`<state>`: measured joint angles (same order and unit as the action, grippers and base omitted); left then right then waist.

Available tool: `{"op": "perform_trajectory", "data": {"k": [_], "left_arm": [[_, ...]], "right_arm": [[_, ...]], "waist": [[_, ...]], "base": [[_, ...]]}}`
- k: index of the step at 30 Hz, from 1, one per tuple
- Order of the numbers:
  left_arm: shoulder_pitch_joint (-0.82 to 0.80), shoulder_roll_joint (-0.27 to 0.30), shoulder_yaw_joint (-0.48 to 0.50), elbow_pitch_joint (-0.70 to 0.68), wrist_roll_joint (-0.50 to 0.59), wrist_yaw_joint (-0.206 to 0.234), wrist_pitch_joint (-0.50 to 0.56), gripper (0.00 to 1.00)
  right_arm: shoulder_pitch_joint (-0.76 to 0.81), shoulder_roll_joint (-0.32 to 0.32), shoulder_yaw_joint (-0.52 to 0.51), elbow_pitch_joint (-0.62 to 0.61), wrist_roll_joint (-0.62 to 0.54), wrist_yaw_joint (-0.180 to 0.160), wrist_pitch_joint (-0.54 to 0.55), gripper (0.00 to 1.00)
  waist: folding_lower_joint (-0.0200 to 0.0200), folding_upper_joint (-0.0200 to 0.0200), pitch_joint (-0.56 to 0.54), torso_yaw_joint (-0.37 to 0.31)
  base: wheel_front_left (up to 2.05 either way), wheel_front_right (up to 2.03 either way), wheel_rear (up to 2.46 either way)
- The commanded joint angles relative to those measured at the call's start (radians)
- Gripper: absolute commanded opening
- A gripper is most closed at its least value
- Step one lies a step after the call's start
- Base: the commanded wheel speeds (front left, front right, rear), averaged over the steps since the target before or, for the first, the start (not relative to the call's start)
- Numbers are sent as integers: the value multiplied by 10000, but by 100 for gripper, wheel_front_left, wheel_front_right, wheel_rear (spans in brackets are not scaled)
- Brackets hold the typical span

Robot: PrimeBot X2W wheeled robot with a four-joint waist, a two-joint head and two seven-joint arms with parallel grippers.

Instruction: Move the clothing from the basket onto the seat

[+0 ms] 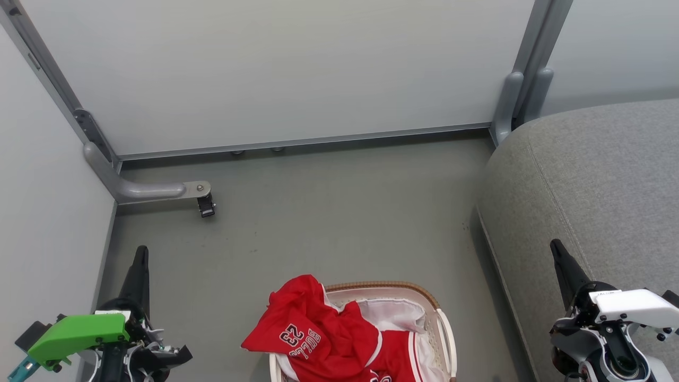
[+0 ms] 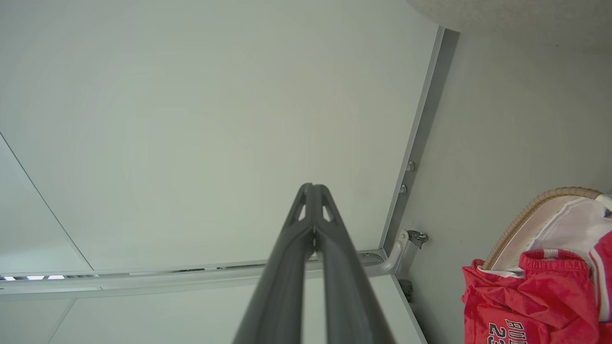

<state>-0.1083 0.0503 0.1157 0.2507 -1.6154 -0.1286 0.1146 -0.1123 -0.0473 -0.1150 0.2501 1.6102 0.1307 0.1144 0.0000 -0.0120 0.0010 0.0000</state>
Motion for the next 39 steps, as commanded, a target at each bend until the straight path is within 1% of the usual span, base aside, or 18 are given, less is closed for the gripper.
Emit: {"op": "perform_trajectory", "data": {"k": [1,21,22,23,27,39], "left_arm": [[-129,4,25,-28,78,-54,40,0],[-129,5,25,-28,79,-54,40,0],[-129,5,25,-28,79,-54,40,100],[16,-8,-7,47,-1,2,-7,100],[310,-94,-46,409,0,23,-17,100],[482,-76,-602,144,298,15,-615,100]], "right_arm": [[-30,-60,-13,-26,36,-1,36,0],[-30,-60,-13,-26,36,0,36,0],[-30,-60,-13,-26,36,0,36,100],[15,13,2,40,-5,2,-4,100],[282,130,29,382,-6,-4,-5,100],[402,99,358,218,-411,-3,-606,100]], "waist": [[0,120,0,0],[0,120,0,0],[0,120,0,0],[0,0,0,0],[0,0,2,-1],[0,11,24,4]], "base": [[0,0,0],[0,0,0],[0,0,0],[0,0,0],[0,0,0],[0,0,0]]}}
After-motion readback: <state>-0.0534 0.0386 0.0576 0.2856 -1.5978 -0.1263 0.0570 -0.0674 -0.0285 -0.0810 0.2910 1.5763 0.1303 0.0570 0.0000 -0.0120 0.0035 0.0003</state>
